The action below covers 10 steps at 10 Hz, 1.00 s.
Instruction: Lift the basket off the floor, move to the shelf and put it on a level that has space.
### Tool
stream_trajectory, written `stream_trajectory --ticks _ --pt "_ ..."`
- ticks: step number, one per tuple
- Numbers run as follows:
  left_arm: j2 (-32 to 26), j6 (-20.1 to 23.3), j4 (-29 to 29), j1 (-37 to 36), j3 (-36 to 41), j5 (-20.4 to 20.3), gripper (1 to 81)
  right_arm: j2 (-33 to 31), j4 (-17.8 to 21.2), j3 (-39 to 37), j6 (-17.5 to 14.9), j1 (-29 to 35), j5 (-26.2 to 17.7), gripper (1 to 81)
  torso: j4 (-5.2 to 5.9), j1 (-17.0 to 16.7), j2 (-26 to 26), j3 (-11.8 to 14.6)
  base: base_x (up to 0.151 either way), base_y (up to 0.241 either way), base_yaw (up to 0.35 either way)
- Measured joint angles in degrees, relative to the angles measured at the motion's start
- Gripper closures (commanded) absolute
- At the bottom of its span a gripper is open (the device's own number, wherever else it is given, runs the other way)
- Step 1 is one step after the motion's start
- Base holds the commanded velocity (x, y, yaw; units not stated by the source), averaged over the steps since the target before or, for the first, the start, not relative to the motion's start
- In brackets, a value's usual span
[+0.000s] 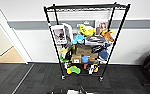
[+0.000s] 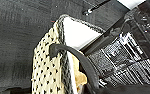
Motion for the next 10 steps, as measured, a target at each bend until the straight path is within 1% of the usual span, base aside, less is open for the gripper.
stream_trajectory --ticks 3,7,10 --pt "-3.1 0.0 -0.1 1.0 4.3 -1.7 81.1 -0.8 0.0 1.9 0.2 0.0 0.1 81.1 0.00 -3.9 5.9 2.8 0.000 0.000 0.000" --pt "-2.8 0.0 -0.2 2.0 4.8 -1.9 81.1 -2.5 0.0 3.7 0.7 0.0 0.2 81.1 0.00 -9.0 13.7 6.1 0.000 0.000 0.000" --pt "-2.5 0.0 -0.2 2.0 4.9 -2.2 81.1 -3.0 0.0 4.4 0.8 0.0 1.0 81.1 0.00 -12.9 19.6 7.7 0.000 0.000 0.000"
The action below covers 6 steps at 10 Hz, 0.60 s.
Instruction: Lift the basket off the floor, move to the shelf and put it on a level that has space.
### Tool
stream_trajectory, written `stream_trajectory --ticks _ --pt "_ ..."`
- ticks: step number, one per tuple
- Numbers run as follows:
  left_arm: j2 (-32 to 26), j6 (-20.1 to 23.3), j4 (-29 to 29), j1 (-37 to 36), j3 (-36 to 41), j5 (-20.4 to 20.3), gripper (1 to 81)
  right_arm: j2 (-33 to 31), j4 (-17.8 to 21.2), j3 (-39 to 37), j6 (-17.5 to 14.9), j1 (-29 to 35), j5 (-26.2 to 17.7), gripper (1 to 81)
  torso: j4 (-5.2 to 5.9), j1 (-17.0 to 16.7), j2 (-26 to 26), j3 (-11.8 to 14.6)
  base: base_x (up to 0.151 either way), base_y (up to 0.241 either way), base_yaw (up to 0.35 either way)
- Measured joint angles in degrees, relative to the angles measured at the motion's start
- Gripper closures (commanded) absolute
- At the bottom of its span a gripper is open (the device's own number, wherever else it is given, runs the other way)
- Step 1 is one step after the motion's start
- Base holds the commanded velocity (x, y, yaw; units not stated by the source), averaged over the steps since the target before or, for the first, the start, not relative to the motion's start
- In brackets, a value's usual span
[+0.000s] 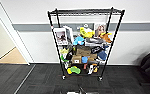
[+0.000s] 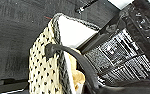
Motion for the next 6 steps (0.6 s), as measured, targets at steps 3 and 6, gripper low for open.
stream_trajectory --ticks 3,6 --pt "-0.1 0.0 0.0 0.2 0.0 0.0 81.1 0.0 0.0 0.0 0.0 -0.1 0.0 81.1 0.00 -3.4 5.2 0.1 0.000 0.000 0.000" --pt "-0.1 0.0 0.0 1.0 0.0 0.3 81.1 0.0 0.0 0.0 0.0 -0.5 -0.3 81.1 0.00 -3.9 6.3 2.8 0.000 0.000 0.000"
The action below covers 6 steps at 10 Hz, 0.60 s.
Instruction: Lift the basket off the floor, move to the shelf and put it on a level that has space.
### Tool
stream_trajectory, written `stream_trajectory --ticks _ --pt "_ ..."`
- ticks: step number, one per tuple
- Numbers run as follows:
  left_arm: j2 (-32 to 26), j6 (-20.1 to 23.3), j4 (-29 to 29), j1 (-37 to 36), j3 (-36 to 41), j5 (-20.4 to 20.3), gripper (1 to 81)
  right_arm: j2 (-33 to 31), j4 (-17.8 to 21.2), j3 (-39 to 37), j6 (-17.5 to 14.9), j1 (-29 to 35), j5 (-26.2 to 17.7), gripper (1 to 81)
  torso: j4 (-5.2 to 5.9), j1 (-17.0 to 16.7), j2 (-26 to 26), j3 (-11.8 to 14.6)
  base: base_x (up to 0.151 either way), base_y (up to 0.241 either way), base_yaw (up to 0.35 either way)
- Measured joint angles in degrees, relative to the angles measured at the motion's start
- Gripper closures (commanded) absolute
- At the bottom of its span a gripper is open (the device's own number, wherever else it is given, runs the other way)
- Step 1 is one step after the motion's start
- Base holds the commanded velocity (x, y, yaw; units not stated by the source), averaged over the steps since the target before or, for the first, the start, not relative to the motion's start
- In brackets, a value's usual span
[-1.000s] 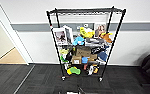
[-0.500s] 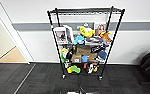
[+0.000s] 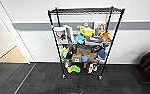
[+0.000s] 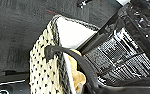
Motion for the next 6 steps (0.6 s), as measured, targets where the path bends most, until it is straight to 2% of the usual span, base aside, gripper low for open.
stream_trajectory --ticks 2,5,6 --pt "-0.1 0.0 0.0 0.0 0.0 -0.2 81.1 0.0 0.0 0.1 0.0 0.0 0.3 81.1 0.00 -0.2 0.0 3.3 0.000 0.000 0.000" --pt "-0.4 0.0 0.0 0.6 0.0 -0.1 81.1 0.0 0.0 0.3 0.0 -0.5 0.2 81.1 -0.18 -0.2 0.0 3.9 0.000 0.000 0.000" --pt "-0.5 0.0 0.0 1.0 0.0 0.3 81.1 0.0 0.0 0.4 0.0 -0.6 -0.5 81.1 -0.74 -0.2 0.0 3.8 0.000 0.000 0.000"
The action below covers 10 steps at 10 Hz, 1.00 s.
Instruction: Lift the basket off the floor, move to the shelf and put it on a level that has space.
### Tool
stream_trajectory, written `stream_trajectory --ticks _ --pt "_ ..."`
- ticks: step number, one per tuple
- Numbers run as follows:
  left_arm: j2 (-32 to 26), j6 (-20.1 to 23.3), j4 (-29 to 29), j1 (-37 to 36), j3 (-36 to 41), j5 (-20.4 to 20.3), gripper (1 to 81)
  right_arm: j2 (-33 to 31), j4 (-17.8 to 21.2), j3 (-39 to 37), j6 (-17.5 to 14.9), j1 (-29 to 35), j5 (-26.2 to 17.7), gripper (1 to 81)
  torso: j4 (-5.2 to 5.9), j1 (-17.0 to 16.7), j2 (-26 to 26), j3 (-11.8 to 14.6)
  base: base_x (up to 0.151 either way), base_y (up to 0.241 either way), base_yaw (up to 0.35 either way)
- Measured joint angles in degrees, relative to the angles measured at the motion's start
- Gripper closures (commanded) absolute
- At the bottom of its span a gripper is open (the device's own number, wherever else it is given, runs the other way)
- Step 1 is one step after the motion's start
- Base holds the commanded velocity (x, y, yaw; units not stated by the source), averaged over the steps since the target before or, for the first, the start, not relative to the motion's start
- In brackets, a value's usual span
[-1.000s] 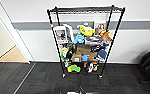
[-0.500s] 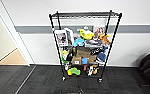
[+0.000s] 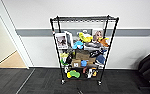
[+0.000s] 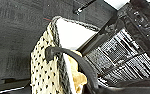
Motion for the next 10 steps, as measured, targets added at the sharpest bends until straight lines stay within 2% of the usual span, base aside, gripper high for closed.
stream_trajectory --ticks 1,3,4,5,6,7,10 --pt "0.0 0.0 0.0 0.1 0.0 0.3 81.1 -0.1 0.0 0.0 0.0 -0.1 -0.4 81.1 -0.50 0.0 0.0 0.2 0.000 0.000 0.000" --pt "-0.5 0.0 -0.2 0.1 0.6 -0.6 81.1 -0.1 0.0 0.0 0.0 0.0 -0.2 81.1 -0.53 0.0 0.0 0.2 0.000 0.000 0.000" --pt "-1.4 0.0 -0.3 0.5 0.9 -2.3 81.1 0.2 0.0 0.0 0.0 0.0 0.0 81.1 -0.53 0.0 0.0 0.4 0.000 0.000 0.000" --pt "-2.4 0.0 -0.4 1.4 1.8 -4.9 81.1 0.6 -0.1 0.0 0.0 0.0 -0.2 81.1 -0.53 0.0 0.0 1.3 0.000 0.000 0.000" --pt "-3.2 0.0 -0.7 2.5 2.5 -5.7 81.1 0.6 -0.2 0.1 0.0 0.0 -0.4 81.1 -0.53 0.0 0.0 2.8 0.000 0.000 0.000" --pt "-3.3 0.0 -0.9 3.2 2.6 -5.8 81.1 0.6 -0.2 0.2 0.0 -0.1 -0.5 81.1 -0.53 0.0 0.0 4.4 0.000 0.000 0.000" --pt "-3.4 0.0 -1.0 3.7 2.7 -5.6 81.1 0.5 -0.2 0.4 0.0 -0.6 -0.8 81.1 -0.53 -0.1 0.0 6.6 0.000 0.000 0.000"
